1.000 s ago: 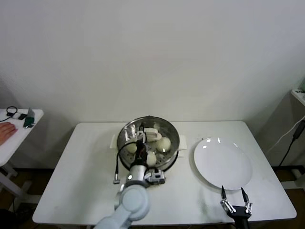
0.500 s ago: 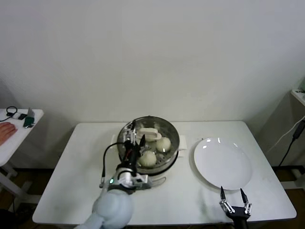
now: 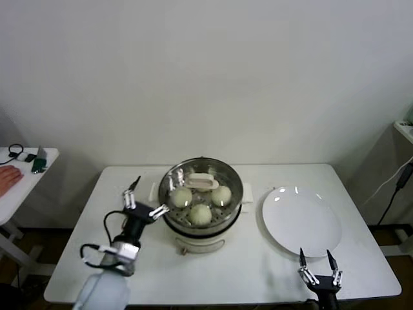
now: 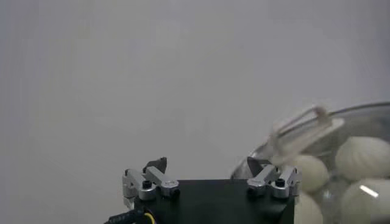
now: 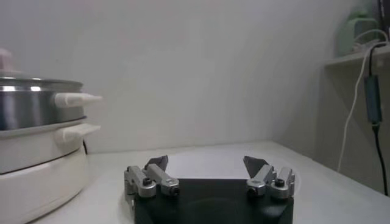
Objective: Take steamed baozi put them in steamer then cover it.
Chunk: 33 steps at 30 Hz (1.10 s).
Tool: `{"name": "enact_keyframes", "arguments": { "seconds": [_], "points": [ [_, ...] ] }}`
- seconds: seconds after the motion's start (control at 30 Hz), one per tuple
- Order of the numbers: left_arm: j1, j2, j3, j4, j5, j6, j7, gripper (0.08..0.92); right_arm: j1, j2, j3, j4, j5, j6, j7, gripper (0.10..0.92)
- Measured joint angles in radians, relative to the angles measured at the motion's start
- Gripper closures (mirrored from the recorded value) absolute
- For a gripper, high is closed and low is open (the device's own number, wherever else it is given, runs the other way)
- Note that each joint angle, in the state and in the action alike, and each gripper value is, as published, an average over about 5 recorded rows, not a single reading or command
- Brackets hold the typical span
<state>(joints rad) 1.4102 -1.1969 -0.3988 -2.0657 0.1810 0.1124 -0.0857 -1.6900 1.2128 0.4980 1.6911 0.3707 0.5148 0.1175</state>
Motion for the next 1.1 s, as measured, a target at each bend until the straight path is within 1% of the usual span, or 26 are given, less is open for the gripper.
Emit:
{"name": "enact_keyframes", "arguments": {
  "seconds": [0.23, 0.37, 0.53, 0.77, 1.1],
  "points": [
    [0.094, -0.001, -0.113, 0.16, -0.273, -0.219, 0.037, 0.177, 0.005, -0.017, -0.002, 0.009, -0.002, -0.004, 0.004, 0.203],
    [0.131, -0.013, -0.14, 0.238, -0.365, -0.318, 0.058, 0.177, 0.011, -0.027, -0.002, 0.016, -0.001, -0.007, 0.006, 0.203],
    [0.167, -0.029, -0.153, 0.311, -0.43, -0.413, 0.072, 0.177, 0.016, -0.032, -0.004, 0.02, 0.0, -0.011, 0.007, 0.203],
    [0.2, -0.041, -0.158, 0.364, -0.474, -0.499, 0.09, 0.177, 0.022, -0.035, -0.006, 0.018, 0.002, -0.013, 0.007, 0.203],
    [0.214, -0.044, -0.162, 0.386, -0.5, -0.546, 0.107, 0.177, 0.024, -0.034, -0.008, 0.018, 0.003, -0.017, 0.008, 0.203]
  ]
}}
